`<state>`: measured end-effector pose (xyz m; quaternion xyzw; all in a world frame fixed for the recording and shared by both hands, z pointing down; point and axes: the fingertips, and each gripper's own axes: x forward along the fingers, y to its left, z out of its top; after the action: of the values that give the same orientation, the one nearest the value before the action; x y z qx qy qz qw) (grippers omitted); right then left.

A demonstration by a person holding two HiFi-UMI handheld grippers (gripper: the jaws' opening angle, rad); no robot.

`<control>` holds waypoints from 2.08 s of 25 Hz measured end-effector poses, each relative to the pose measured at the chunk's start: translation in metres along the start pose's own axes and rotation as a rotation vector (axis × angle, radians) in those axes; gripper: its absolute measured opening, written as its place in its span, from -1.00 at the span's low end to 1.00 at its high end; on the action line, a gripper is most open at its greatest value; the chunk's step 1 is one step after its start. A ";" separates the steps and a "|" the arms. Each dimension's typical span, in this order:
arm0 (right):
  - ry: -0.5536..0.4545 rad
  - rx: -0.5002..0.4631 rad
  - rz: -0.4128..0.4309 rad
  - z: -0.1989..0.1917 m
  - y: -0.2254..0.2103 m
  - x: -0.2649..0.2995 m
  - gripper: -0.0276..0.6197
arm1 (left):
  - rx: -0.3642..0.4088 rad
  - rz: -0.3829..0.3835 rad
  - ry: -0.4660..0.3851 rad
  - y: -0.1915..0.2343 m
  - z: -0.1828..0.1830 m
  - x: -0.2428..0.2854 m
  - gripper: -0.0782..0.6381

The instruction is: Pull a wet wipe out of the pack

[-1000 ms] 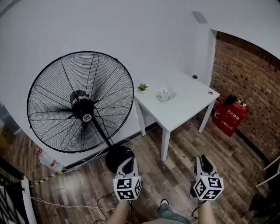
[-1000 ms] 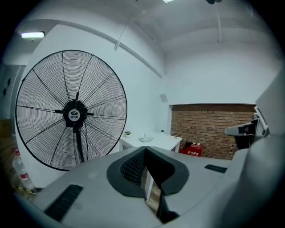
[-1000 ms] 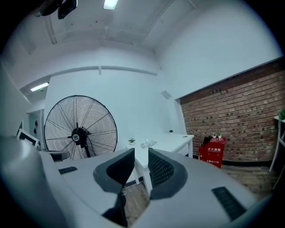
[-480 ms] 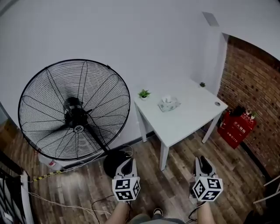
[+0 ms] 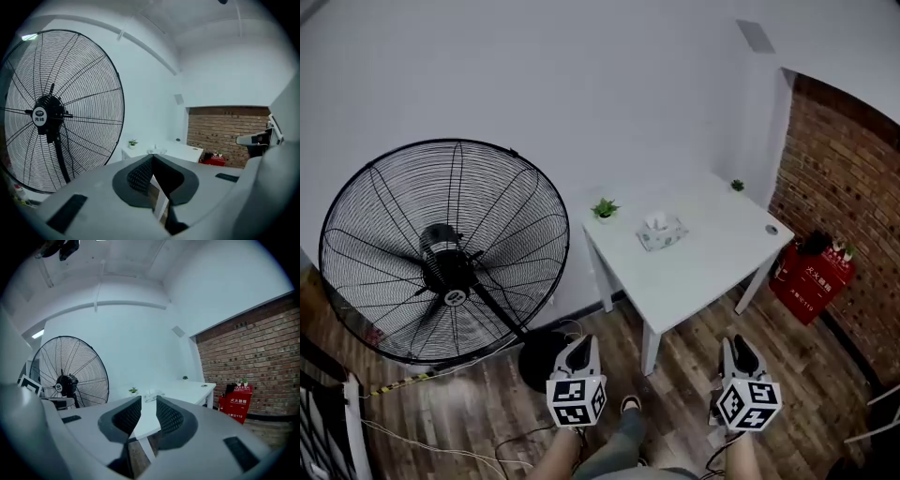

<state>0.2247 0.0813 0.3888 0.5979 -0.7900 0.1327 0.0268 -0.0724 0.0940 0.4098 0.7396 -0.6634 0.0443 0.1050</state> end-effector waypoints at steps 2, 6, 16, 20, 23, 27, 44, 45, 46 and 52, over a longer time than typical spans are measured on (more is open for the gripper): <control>-0.001 0.001 -0.011 0.002 -0.005 0.018 -0.61 | -0.001 -0.008 -0.005 0.004 0.003 0.021 -0.78; -0.004 -0.007 -0.017 0.010 -0.010 0.060 -0.60 | -0.009 -0.020 -0.017 0.012 0.013 0.068 -0.78; -0.014 -0.027 -0.026 0.054 -0.026 0.176 -0.60 | 0.001 -0.075 -0.035 0.020 0.057 0.198 -0.78; -0.019 -0.024 -0.026 0.067 -0.029 0.222 -0.60 | 0.008 -0.081 -0.032 0.033 0.067 0.244 -0.78; -0.020 -0.025 -0.028 0.074 -0.031 0.249 -0.60 | 0.008 -0.081 -0.019 0.043 0.072 0.273 -0.78; -0.009 -0.011 -0.041 0.076 -0.040 0.274 -0.60 | 0.015 -0.088 -0.006 0.048 0.075 0.304 -0.78; 0.123 -0.045 0.081 0.073 -0.057 0.383 -0.60 | -0.028 0.046 0.063 0.071 0.062 0.371 -0.78; 0.127 -0.048 0.089 0.073 -0.057 0.389 -0.60 | -0.035 0.056 0.066 0.073 0.061 0.372 -0.78; 0.132 -0.052 0.098 0.073 -0.057 0.394 -0.60 | -0.042 0.065 0.071 0.075 0.059 0.373 -0.78; 0.181 -0.087 0.157 0.065 -0.055 0.418 -0.60 | -0.065 0.114 0.104 0.084 0.042 0.371 -0.78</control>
<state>0.1665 -0.3398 0.4198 0.5179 -0.8339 0.1535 0.1136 -0.1154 -0.2842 0.4527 0.6936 -0.6991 0.0669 0.1605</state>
